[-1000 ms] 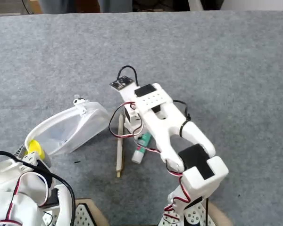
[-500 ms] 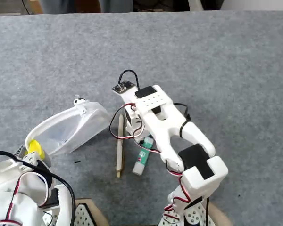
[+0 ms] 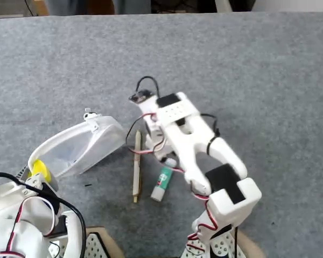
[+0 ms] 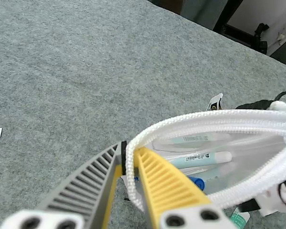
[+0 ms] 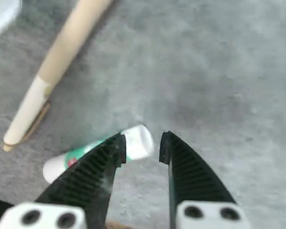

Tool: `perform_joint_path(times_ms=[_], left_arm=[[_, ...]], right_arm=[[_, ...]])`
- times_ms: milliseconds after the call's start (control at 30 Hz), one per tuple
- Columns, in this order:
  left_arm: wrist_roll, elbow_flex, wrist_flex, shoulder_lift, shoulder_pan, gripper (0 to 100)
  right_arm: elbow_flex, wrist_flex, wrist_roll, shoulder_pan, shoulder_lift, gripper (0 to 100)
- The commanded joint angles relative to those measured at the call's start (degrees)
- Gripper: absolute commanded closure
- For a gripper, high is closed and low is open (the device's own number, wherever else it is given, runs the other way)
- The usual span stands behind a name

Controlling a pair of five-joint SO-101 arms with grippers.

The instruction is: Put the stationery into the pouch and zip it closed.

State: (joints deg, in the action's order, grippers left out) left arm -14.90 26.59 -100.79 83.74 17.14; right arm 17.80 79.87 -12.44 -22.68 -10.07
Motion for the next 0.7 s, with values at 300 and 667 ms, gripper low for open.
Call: perform_joint_path(times_ms=[300, 667], left_arm=[[1.8, 0.0, 0.0, -1.1, 0.7, 97], [1.8, 0.0, 0.0, -1.1, 0.8, 97]], right_arm=[[7.5, 10.4, -33.1, 2.9, 34.2, 85.6], [27.6, 10.4, -54.5, 2.4, 36.4, 85.6]])
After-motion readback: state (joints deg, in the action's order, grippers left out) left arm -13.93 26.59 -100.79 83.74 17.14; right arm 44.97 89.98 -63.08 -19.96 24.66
